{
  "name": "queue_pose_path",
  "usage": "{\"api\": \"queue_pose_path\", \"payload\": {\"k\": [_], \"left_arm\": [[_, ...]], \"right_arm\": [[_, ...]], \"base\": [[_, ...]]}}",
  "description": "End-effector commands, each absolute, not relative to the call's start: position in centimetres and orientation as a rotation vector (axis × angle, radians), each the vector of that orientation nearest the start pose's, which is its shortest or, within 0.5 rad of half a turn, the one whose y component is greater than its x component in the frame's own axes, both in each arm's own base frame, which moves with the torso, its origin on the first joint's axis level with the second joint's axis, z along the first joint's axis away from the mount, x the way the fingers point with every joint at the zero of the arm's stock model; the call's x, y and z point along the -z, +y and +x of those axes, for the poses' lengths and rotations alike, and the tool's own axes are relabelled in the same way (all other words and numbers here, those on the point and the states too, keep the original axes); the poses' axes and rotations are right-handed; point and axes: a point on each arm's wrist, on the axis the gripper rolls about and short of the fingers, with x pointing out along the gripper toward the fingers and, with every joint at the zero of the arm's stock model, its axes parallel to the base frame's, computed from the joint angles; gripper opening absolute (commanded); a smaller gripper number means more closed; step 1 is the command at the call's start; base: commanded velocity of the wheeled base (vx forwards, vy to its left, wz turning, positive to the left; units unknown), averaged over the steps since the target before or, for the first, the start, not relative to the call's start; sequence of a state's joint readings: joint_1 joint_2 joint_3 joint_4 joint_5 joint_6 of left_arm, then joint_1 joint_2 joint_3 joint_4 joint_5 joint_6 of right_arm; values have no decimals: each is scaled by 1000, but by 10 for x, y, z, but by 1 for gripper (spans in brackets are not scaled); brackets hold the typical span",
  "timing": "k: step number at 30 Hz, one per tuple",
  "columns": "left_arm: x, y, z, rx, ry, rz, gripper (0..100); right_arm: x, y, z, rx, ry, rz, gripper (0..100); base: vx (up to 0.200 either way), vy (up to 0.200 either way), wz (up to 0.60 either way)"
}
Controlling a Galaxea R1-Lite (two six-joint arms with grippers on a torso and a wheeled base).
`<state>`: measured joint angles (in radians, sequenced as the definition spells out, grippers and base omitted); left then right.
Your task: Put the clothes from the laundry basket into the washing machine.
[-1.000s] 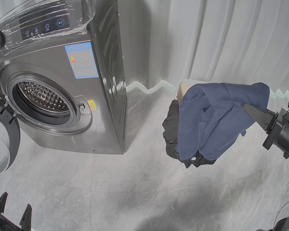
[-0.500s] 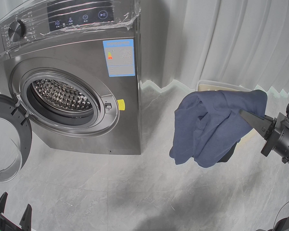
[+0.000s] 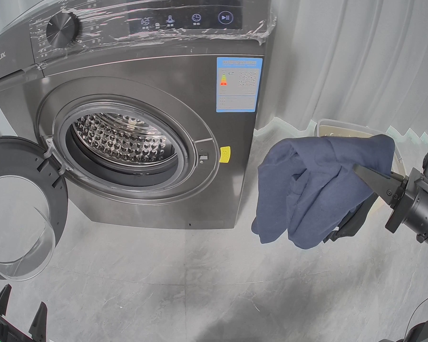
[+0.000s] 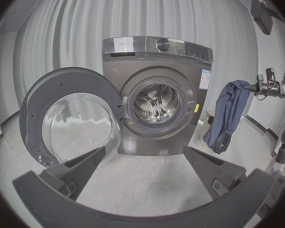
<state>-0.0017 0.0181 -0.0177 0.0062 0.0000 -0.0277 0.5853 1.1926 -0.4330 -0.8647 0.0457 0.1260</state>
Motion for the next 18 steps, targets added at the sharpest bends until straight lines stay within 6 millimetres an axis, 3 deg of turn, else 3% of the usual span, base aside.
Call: {"api": "queue_pose_path", "payload": {"k": [1, 13, 18], "left_arm": [[-76, 0, -23, 1, 6, -29, 100], [-76, 0, -23, 1, 5, -31, 100], [-76, 0, -23, 1, 5, -29, 100]], "right_arm": [[-223, 95, 142, -637, -59, 149, 0], [-221, 95, 146, -614, -49, 151, 0], [-221, 95, 146, -610, -47, 150, 0]], "base": [[0, 0, 0], [-200, 0, 0], [0, 0, 0]]}}
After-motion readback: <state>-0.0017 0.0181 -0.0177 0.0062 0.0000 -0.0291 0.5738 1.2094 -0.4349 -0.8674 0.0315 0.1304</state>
